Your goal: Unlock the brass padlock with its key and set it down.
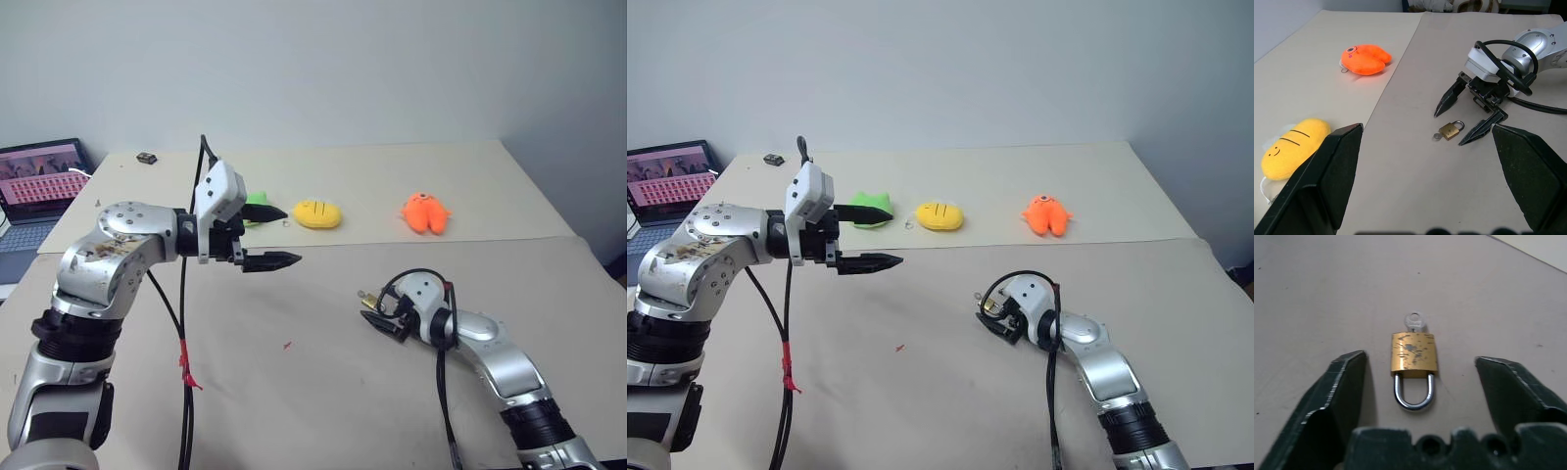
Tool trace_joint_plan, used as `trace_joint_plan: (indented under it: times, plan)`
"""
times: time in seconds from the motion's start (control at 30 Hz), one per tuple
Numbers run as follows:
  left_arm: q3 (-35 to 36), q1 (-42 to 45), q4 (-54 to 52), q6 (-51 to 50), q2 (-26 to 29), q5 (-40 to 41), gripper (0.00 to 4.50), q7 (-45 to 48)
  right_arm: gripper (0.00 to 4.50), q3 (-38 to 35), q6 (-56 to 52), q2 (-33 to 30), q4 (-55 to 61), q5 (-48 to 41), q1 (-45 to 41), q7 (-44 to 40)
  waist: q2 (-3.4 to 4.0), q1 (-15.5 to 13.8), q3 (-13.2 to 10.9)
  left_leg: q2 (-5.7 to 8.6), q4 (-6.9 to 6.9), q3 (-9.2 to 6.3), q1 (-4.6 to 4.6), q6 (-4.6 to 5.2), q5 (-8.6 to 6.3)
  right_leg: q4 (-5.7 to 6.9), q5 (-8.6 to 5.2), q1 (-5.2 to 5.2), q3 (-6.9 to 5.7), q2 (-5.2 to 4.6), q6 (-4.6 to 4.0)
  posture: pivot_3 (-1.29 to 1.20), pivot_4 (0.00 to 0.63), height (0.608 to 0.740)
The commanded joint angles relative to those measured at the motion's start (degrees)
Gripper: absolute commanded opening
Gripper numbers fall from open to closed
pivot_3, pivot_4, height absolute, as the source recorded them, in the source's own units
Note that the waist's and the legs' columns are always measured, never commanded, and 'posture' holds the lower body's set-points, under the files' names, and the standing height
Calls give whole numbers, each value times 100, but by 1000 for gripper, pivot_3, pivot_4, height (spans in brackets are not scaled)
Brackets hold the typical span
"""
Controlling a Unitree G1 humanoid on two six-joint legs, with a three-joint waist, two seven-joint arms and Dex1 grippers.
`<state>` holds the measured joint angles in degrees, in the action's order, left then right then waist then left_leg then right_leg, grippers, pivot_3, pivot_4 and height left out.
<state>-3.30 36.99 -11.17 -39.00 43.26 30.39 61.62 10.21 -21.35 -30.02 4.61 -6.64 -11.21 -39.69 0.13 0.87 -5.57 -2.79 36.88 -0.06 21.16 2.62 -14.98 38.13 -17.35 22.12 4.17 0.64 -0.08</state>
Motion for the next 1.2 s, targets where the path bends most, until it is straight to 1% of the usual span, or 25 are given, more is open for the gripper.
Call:
trace_joint_plan:
  times: [0.03,0.1,0.13,0.17,0.2,0.33,0.47,0.5,0.57,0.7,0.83,0.97,1.07,1.2]
  plan:
    - [143,4,-71,121,19,-27,4500,-48,2300,42,-20,-46,-12,144,-118,-19,0,-3,0,0,0,0,0,0,0,0,0,0,0,0,0,0,150,655]
    - [152,-16,-85,128,23,-23,4500,-61,1652,60,-36,-56,-17,186,-124,-34,0,-9,0,1,2,0,1,0,0,0,0,0,0,-1,0,0,150,655]
    - [161,-25,-95,121,25,-13,4500,-67,1403,64,-43,-59,-16,204,-116,-40,1,-9,1,1,2,0,1,0,0,0,0,0,0,-2,0,0,150,655]
    - [169,-33,-104,116,28,-4,4500,-70,1007,63,-48,-62,-10,213,-105,-44,-1,-9,3,1,2,0,1,0,0,0,1,0,0,-2,0,0,150,655]
    - [179,-38,-109,102,30,9,4500,-73,936,59,-53,-70,1,220,-93,-51,-1,-9,4,1,2,0,2,0,0,0,1,0,-1,-2,-2,0,150,655]
    - [260,-36,-75,-8,-4,151,4500,-76,936,84,43,-183,178,302,-154,-127,0,-13,5,1,2,0,2,0,0,0,3,0,-1,-3,-5,0,150,655]
    - [375,-3,11,-261,-131,427,4500,-113,936,40,143,-295,502,323,-474,-274,0,-17,4,3,3,0,5,0,0,-1,3,1,-1,-4,-5,0,150,655]
    - [379,-28,80,-342,-163,487,4500,-90,936,117,239,-445,618,497,-668,-365,-1,-17,3,4,3,0,5,0,0,-1,3,2,-1,-5,-5,0,150,655]
    - [392,-140,205,-472,-182,643,4500,65,936,268,359,-685,870,761,-984,-536,4,1,3,5,5,0,6,0,0,-1,3,4,-1,-5,-4,0,150,655]
    - [315,-229,586,-758,-134,873,4500,476,936,517,475,-773,1473,812,-1497,-879,4,18,4,-3,0,0,0,1,0,0,3,5,-4,4,-3,0,150,655]
    - [270,-56,850,-1217,-187,1278,4500,937,936,702,975,-912,1583,1012,-1821,-1170,5,-8,4,-15,0,-22,-2,2,-1,3,8,13,-11,25,-13,0,150,655]
    - [65,-35,961,-1219,-156,1188,4500,1261,936,773,1111,-878,1628,1110,-1939,-1211,5,-42,5,-3,8,-24,-1,1,0,8,14,11,-10,9,-23,0,150,655]
    - [-128,-84,868,-1157,-117,1103,4500,1471,936,762,939,-741,1740,1043,-1874,-1178,5,-33,5,10,11,-17,3,1,0,6,15,10,-9,-10,-25,0,150,655]
    - [-293,-133,822,-1047,-128,973,4500,1573,936,773,858,-670,1815,1091,-1824,-1157,5,-26,5,10,11,-16,2,1,0,7,15,9,-9,-9,-26,0,150,655]
